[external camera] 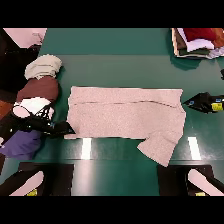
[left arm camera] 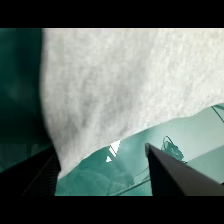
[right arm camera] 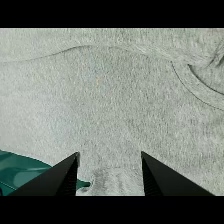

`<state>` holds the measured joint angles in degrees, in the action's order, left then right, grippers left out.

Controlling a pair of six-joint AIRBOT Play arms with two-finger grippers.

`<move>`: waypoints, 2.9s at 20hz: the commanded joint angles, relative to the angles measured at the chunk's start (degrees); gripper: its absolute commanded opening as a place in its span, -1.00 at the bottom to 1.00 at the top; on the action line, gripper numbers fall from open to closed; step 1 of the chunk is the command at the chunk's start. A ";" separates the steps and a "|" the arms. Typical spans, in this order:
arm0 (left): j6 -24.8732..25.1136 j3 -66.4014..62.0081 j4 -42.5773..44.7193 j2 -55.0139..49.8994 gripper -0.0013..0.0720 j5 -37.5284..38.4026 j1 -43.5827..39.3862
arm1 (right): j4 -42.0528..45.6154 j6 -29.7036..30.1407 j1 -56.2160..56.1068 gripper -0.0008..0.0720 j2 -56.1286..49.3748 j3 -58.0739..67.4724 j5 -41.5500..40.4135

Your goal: Fold the shirts.

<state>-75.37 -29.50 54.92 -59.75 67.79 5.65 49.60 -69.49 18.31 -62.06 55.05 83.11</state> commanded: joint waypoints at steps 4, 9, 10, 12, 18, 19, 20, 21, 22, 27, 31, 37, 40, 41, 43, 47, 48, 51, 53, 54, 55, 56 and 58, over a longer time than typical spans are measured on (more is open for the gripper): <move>-1.36 -0.57 1.11 0.00 -0.82 -2.89 -4.46 | 0.11 -0.04 0.15 0.22 0.07 -0.02 0.94; -1.31 -6.47 1.51 0.00 -0.91 -0.52 -4.48 | 15.32 -5.09 0.26 0.21 1.27 -0.50 5.97; -1.14 -7.32 1.53 0.00 -0.91 -0.15 -4.48 | 18.56 -6.03 0.28 0.21 2.40 -1.60 6.75; -1.14 -8.55 1.46 0.00 -0.91 -0.04 -4.48 | 22.58 -7.19 1.31 0.21 5.53 -6.27 7.82; -1.07 -8.94 1.51 0.00 -0.91 -0.92 -4.48 | 18.25 -7.15 2.73 0.24 6.27 -22.38 6.23; -1.07 -8.94 1.49 0.00 -0.91 -0.87 -4.48 | 16.55 -7.06 2.73 0.23 5.20 -23.63 5.25; -0.83 -8.94 1.55 0.00 -0.91 -0.85 -4.48 | 15.02 -6.88 2.67 0.23 3.98 -24.44 3.78; -0.72 -8.94 1.55 0.00 -0.91 -0.85 -4.48 | 14.34 -6.82 2.25 0.22 2.97 -24.74 2.14; -0.72 -8.94 1.55 0.00 -0.91 -0.85 -4.48 | 14.47 -6.82 1.29 0.20 2.05 -24.79 0.81; -0.68 -8.94 2.43 0.00 -0.91 -0.94 -4.48 | 14.60 -6.78 -3.87 -0.53 0.87 -24.76 -3.37; -0.92 -8.94 5.70 1.57 -0.91 2.05 -4.48 | 17.18 -6.58 -5.07 -0.95 8.72 -24.68 -1.07; -4.98 -8.31 9.46 17.64 -0.91 14.80 -4.48 | 20.94 -8.13 -2.12 -0.95 28.02 -24.65 11.39; -7.04 -8.33 9.16 20.76 -0.91 16.92 -4.48 | 20.68 -9.14 -1.77 -0.95 33.42 -22.77 11.65; -7.39 -8.55 9.16 20.50 -0.91 15.47 -4.48 | 20.46 -9.14 -1.77 -0.95 33.24 -20.61 10.88; -7.34 -9.35 9.14 19.19 -0.91 10.56 -4.48 | 20.46 -9.05 -1.77 -0.95 29.42 -15.47 9.18; -7.10 -12.68 9.03 10.03 -0.91 0.68 -4.48 | 20.63 -7.45 -7.41 -0.95 14.69 -6.45 2.16; -7.10 -13.81 9.05 7.10 -0.91 -1.92 -4.48 | 20.87 -7.43 -9.38 -0.95 10.73 -4.35 -0.09; -6.67 -19.50 9.01 -3.48 -0.91 -7.39 -4.48 | 20.90 -7.48 -13.77 -0.95 -1.86 3.13 -4.02; -6.67 -24.17 9.01 -9.99 -0.91 -9.35 -4.48 | 20.85 -7.58 -15.26 -0.95 -8.68 7.87 -4.81; -6.64 -26.49 8.98 -12.83 -0.91 -10.19 -4.48 | 20.85 -7.69 -15.74 -0.95 -11.41 10.03 -5.27; -6.64 -28.83 9.01 -15.65 -0.91 -10.82 -4.48 | 20.83 -8.07 -15.93 -0.95 -13.99 12.44 -5.60; -6.64 -30.60 8.96 -17.90 -0.91 -11.39 -4.48 | 20.81 -8.09 -15.93 -0.95 -16.17 14.49 -5.62; -6.64 -33.31 8.92 -21.57 -0.91 -12.02 -4.48 | 20.41 -8.09 -15.93 -0.95 -20.48 18.84 -5.53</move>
<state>-82.19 -58.24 63.86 -75.16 58.30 1.15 70.37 -77.28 3.16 -75.55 67.68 78.72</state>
